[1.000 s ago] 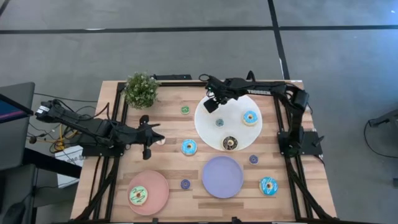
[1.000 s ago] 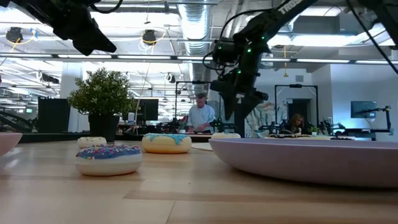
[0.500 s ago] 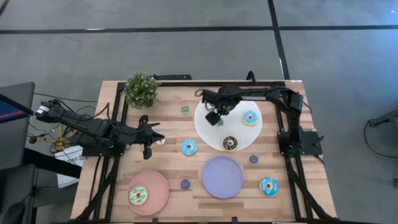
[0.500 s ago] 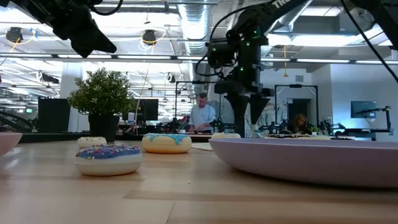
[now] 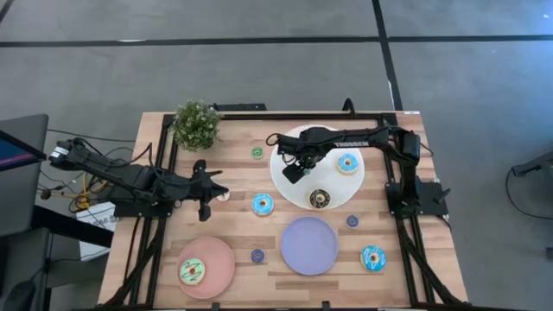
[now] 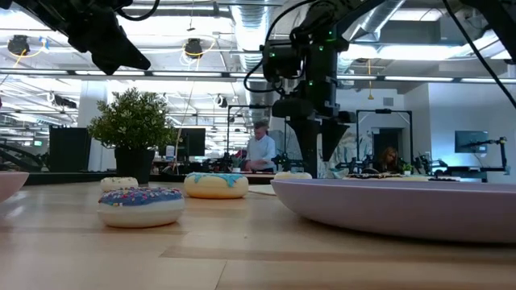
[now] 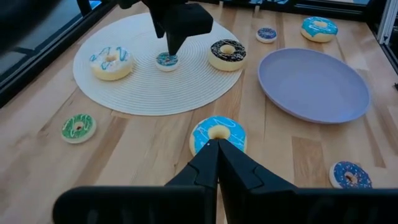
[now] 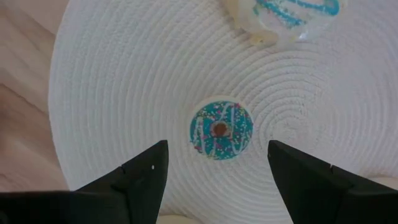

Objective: Pick & Place donuts
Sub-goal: Put the small dark green donut on the purple plate

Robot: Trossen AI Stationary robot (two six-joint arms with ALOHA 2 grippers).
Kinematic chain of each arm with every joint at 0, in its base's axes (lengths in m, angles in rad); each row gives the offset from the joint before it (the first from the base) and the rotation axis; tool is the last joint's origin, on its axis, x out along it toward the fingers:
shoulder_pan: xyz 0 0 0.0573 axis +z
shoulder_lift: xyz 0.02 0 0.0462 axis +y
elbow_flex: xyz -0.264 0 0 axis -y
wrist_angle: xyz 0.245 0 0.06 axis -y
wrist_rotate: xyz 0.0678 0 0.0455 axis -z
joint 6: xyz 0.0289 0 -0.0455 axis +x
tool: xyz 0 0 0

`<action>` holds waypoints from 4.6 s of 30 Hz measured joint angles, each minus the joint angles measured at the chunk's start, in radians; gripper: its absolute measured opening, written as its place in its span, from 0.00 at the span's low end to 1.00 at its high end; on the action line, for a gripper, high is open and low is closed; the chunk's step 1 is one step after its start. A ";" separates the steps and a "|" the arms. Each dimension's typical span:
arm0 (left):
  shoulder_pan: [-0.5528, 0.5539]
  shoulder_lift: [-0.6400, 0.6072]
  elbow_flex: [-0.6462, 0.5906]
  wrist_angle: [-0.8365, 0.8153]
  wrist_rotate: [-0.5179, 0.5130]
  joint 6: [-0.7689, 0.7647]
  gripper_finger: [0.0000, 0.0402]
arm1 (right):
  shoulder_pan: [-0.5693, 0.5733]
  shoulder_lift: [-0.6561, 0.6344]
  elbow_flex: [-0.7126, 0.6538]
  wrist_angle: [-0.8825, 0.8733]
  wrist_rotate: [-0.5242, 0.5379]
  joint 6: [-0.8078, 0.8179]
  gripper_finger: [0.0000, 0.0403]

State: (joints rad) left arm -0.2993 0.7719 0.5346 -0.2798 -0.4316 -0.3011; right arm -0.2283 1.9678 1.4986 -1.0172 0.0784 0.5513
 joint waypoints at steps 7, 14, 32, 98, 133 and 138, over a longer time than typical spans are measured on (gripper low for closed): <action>0.000 0.000 0.000 0.000 0.001 -0.013 0.00 | 0.009 0.000 0.000 -0.030 0.017 0.017 0.66; 0.000 0.000 0.000 0.000 0.001 -0.012 0.00 | 0.027 0.000 0.000 -0.056 0.115 0.004 0.66; 0.000 0.000 0.000 0.000 -0.020 -0.007 0.00 | -0.010 -0.189 -0.251 0.201 0.037 0.017 0.66; 0.002 0.000 0.000 0.000 -0.020 -0.001 0.00 | 0.013 -0.019 -0.262 0.322 0.022 0.070 0.44; 0.002 0.000 0.000 0.002 -0.028 0.004 0.00 | 0.559 -0.278 -0.262 0.232 0.088 0.717 0.41; 0.002 0.000 0.000 0.006 -0.037 0.004 0.00 | 0.581 -0.195 -0.262 0.264 0.035 0.760 0.40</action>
State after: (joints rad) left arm -0.2974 0.7719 0.5350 -0.2733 -0.4685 -0.2974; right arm 0.3529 1.7725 1.2366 -0.7532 0.1132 1.3110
